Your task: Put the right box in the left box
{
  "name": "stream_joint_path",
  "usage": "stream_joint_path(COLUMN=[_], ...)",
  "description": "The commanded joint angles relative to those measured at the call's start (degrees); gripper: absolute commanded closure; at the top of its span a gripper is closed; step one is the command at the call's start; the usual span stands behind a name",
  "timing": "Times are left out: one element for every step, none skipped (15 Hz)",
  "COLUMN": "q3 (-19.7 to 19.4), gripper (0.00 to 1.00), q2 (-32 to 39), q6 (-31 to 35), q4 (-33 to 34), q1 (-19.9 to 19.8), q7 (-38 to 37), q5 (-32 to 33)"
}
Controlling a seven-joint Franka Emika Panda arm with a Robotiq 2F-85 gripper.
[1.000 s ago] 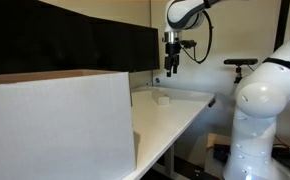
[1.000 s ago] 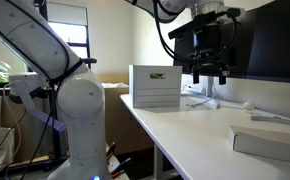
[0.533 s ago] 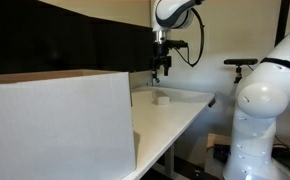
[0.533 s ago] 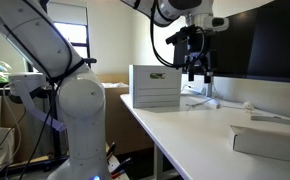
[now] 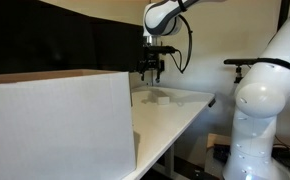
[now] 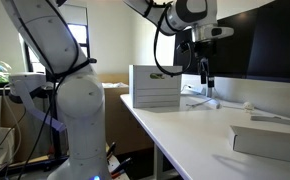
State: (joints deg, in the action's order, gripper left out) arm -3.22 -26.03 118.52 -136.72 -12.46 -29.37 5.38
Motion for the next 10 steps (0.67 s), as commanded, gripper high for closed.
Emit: stream_joint_path(q3=[1.5,1.6,1.4,1.2,1.0,0.0,-0.6,-1.5,-2.3,-3.2], gripper=[0.00,0.00,0.00,0.00,0.00,0.00,0.00,0.00,0.00,0.00], q2=[4.8,6.2,7.4,8.4,9.6,9.8,10.9,11.9,12.5,13.1], q6=[3.7,4.7,5.5,6.4,6.7,6.9,6.3,5.6,5.2,4.9], q4=[3.1,4.1,5.0,5.8,6.9,6.9,7.9,8.8,9.5,10.1], q1=[-2.7,-3.1,-3.3,-3.3,-3.4,-3.9,-4.2,-4.6,-4.9,-5.2], q7=[-9.8,-12.6,-14.7,-16.4,-17.9,-18.5,-19.0,-18.9,-18.9,-18.2], q5=[-0.1,0.3,0.6,1.1,1.7,2.3,3.2,3.9,4.8,5.3])
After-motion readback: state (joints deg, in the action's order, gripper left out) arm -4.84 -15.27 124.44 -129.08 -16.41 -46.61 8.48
